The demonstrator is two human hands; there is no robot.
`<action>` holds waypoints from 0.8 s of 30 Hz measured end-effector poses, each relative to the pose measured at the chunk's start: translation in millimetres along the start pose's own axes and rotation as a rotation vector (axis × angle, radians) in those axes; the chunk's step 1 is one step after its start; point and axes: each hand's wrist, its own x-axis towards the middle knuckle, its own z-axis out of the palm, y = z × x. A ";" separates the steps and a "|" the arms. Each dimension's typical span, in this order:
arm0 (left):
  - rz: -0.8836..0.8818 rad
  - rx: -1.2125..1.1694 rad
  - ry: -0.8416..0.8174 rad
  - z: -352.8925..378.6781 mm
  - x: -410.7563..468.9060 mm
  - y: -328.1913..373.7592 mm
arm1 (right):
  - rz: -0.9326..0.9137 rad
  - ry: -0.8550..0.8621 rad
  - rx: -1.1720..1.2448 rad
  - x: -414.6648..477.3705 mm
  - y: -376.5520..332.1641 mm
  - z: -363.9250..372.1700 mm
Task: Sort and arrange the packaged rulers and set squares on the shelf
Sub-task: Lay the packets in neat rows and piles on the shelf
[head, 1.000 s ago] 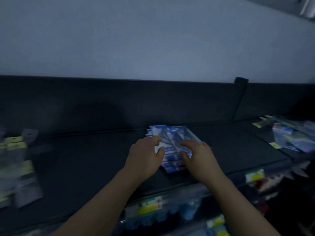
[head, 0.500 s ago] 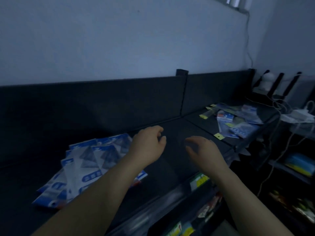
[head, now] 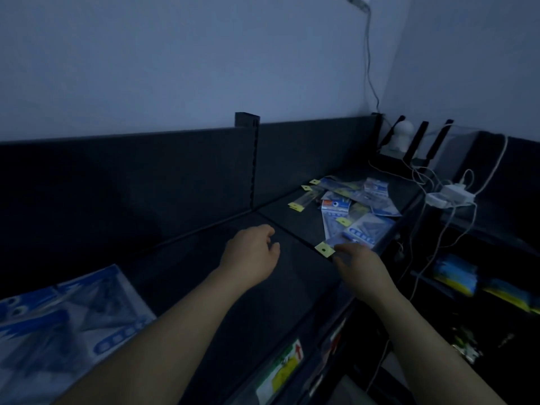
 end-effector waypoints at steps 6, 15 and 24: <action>-0.045 -0.012 -0.075 52.1 54.1 18.8 | 0.049 -0.036 -0.052 64.1 55.1 -0.6; -0.104 0.122 -0.192 125.3 128.4 49.7 | 0.017 -0.096 -0.228 136.0 110.6 7.8; -0.259 0.084 -0.145 120.6 164.6 38.4 | -0.055 -0.003 -0.169 152.3 120.3 10.6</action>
